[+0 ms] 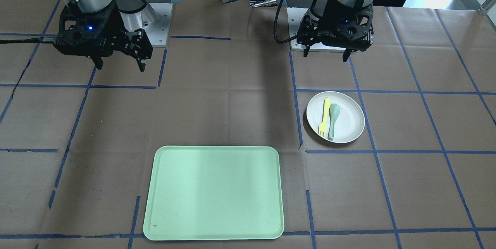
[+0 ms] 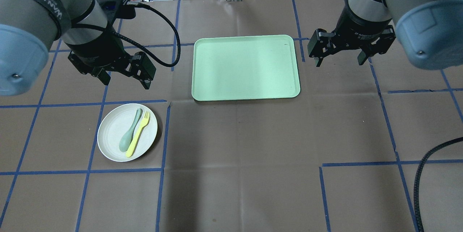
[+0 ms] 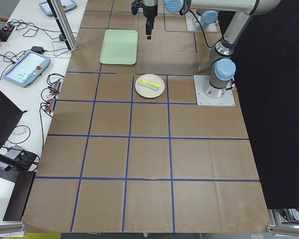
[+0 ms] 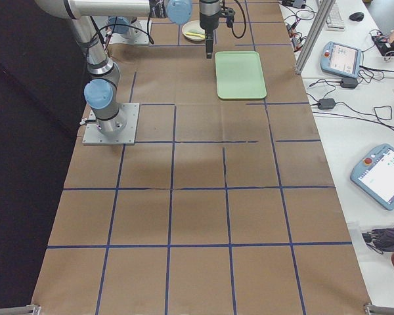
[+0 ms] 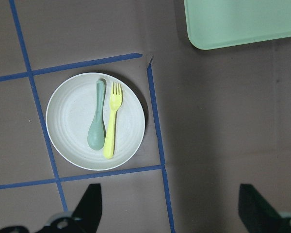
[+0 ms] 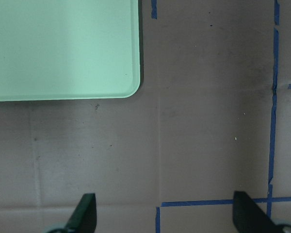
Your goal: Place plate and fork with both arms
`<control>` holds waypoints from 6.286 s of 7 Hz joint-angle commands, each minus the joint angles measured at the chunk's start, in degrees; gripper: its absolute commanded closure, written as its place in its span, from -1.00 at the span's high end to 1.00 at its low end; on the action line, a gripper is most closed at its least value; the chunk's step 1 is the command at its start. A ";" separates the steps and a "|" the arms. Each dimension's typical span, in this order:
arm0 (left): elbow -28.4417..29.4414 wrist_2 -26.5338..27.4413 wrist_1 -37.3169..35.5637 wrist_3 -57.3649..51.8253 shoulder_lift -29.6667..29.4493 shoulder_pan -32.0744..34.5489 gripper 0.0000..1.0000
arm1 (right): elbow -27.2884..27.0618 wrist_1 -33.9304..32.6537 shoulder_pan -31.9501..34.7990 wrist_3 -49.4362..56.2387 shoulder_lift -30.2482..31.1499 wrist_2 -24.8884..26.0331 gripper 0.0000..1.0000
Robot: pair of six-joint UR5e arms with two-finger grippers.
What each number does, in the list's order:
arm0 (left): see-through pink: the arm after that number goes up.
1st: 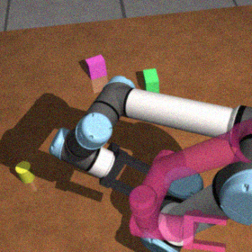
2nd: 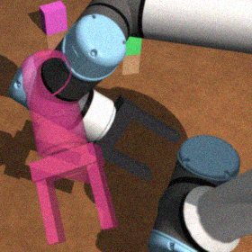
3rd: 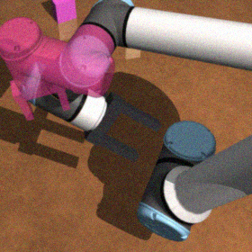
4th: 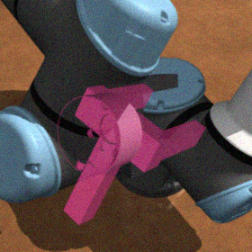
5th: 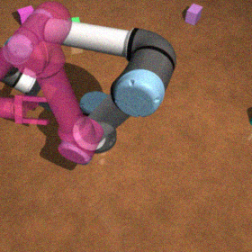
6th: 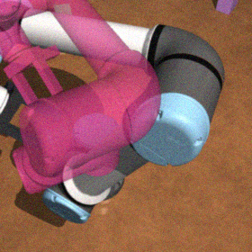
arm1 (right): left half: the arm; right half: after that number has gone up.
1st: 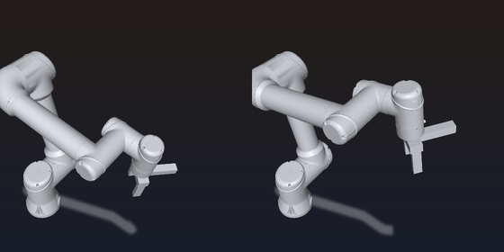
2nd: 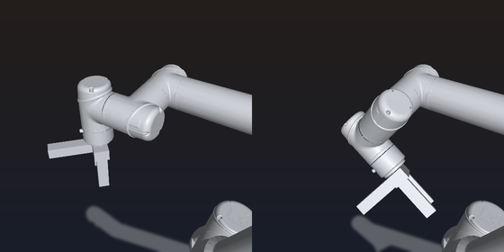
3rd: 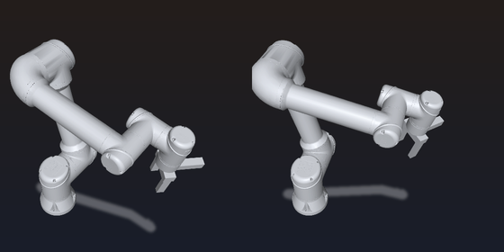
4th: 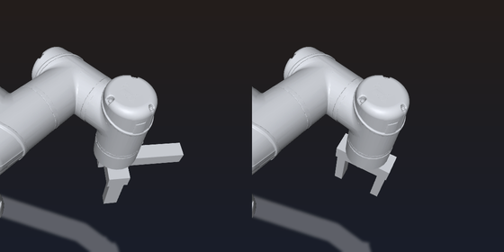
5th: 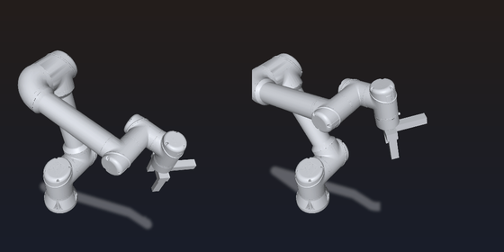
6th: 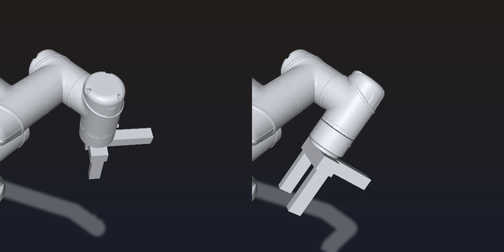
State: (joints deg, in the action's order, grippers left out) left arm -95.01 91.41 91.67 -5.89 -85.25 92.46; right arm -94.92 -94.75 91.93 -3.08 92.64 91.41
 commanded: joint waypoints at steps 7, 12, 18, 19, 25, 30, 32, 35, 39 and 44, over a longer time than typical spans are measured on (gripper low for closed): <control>-0.35 0.09 0.78 -1.23 0.44 -0.17 0.99 | 0.00 0.00 0.00 0.00 0.00 0.00 1.00; -1.84 0.17 0.62 -1.04 1.93 -0.61 0.99 | 0.00 0.00 0.00 0.00 0.00 0.00 1.00; -18.14 -4.46 -12.67 -19.72 0.63 -19.74 0.98 | 0.00 0.00 0.00 0.00 0.00 0.00 1.00; -24.11 -4.48 -21.10 -22.30 0.61 -21.34 0.99 | -0.09 0.00 0.00 0.00 -0.09 0.00 1.00; -26.91 -13.60 -37.00 -37.43 -16.24 -36.46 0.99 | -0.09 0.09 0.00 0.00 0.00 0.00 1.00; -27.34 -16.79 -36.91 -38.94 -18.71 -37.00 0.64 | -0.09 0.09 0.00 0.00 0.00 0.00 1.00; -27.07 -16.52 -37.00 -38.85 -19.07 -37.00 0.10 | -0.09 0.09 0.00 0.00 0.00 0.00 1.00; -27.07 -16.52 -37.09 -38.85 -18.99 -37.00 -0.59 | -0.09 0.09 0.00 0.00 0.00 0.00 1.00; -26.90 -17.22 -36.74 -38.15 -17.41 -36.91 -1.00 | -0.09 0.09 0.00 0.00 0.00 0.00 1.00; -26.90 -25.48 -36.30 -30.17 -15.21 -33.94 -1.00 | -0.09 0.09 0.00 0.00 0.00 -0.09 1.00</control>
State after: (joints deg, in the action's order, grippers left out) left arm -122.18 67.67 55.53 -39.01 -100.64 56.98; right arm -95.01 -94.66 91.93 -3.08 92.64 91.39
